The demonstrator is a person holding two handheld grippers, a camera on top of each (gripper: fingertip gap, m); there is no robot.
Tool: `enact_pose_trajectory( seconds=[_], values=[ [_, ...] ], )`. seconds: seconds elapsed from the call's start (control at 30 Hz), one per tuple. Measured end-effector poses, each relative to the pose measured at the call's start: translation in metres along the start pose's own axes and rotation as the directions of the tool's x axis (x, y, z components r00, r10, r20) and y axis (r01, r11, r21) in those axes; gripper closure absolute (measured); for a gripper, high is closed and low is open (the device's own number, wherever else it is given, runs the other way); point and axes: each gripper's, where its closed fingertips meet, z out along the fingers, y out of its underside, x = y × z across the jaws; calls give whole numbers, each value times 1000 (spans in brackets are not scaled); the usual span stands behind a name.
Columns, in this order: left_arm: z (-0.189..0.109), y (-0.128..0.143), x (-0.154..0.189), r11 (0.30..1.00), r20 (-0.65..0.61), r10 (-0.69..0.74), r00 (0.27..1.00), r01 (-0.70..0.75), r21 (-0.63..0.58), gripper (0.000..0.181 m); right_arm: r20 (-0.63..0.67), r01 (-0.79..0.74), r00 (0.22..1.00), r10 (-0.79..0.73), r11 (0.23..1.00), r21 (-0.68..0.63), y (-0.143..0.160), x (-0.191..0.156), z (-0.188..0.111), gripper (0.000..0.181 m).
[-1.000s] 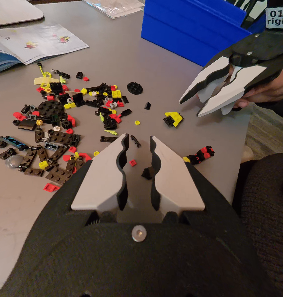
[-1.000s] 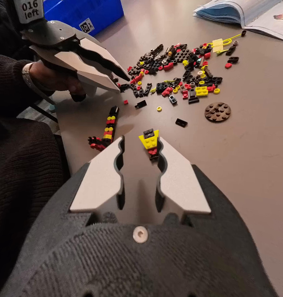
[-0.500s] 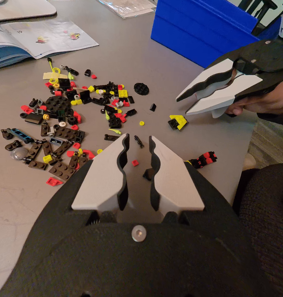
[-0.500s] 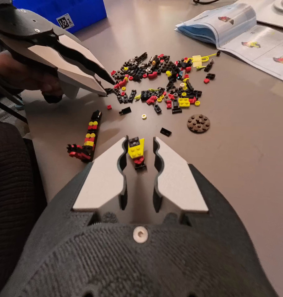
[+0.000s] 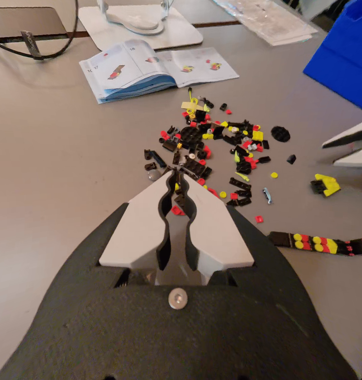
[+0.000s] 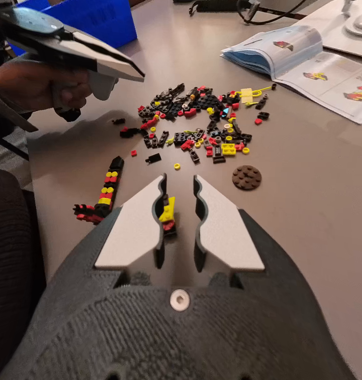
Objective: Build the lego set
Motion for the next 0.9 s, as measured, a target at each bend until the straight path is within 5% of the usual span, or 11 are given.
enact_pose_trajectory(
  seconds=[0.2, 0.7, 0.9],
  values=[
    [12, 29, 41, 985, -164, 89, 982, -111, -130, 173, 23, -62, 998, 61, 998, 28, -2, 1, -6, 157],
    [22, 36, 46, 982, -179, -12, 984, -22, -188, 177, 88, -14, 996, 16, 1000, -18, 5, -24, 3, 158],
    [23, 36, 45, 981, -180, -24, 983, -11, -193, 163, 92, -25, 995, 27, 1000, -14, 4, -24, 3, 159]
  ],
)
